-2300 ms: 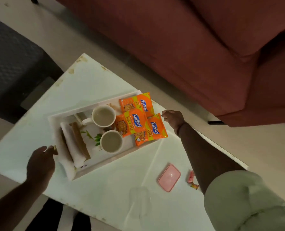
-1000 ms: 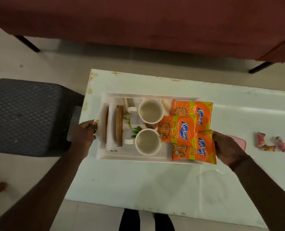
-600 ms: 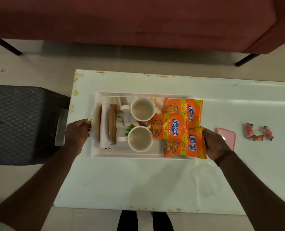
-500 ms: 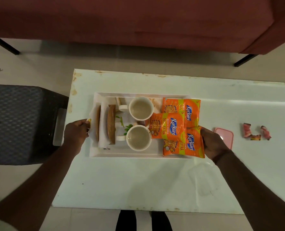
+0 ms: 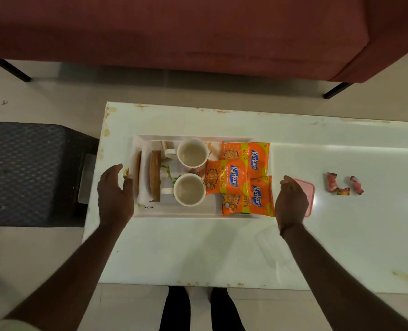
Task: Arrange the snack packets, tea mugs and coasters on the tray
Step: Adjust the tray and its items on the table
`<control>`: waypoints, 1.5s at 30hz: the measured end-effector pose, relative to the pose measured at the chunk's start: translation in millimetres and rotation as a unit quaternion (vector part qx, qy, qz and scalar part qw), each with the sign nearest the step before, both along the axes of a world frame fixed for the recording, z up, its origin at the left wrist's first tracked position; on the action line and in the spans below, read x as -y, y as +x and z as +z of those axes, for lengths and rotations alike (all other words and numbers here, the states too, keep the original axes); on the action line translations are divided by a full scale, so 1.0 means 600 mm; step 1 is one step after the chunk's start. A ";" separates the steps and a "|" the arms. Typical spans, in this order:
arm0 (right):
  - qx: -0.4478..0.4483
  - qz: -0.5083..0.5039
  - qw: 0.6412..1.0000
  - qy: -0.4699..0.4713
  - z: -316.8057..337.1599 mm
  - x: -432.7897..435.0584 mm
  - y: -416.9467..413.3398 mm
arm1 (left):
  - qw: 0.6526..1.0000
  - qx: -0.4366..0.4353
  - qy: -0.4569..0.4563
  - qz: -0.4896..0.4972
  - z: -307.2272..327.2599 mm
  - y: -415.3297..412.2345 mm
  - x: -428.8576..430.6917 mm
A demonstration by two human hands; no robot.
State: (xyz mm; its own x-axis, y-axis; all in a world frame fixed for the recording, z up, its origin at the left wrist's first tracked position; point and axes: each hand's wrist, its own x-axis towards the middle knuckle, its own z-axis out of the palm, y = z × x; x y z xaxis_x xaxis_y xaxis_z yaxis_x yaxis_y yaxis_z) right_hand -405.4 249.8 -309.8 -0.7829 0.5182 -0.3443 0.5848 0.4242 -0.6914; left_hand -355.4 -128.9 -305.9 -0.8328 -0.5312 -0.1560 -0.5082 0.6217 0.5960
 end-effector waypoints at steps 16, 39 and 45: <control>-0.037 0.359 0.895 0.263 0.090 -0.015 0.130 | 0.955 0.024 -0.184 -0.229 0.120 0.096 -0.191; 0.006 0.328 0.896 0.299 0.150 -0.180 0.160 | 0.916 0.063 -0.150 -0.368 0.138 0.087 -0.374; 0.001 0.339 0.901 0.270 0.120 -0.295 0.132 | 0.927 0.065 -0.127 -0.346 0.119 0.081 -0.483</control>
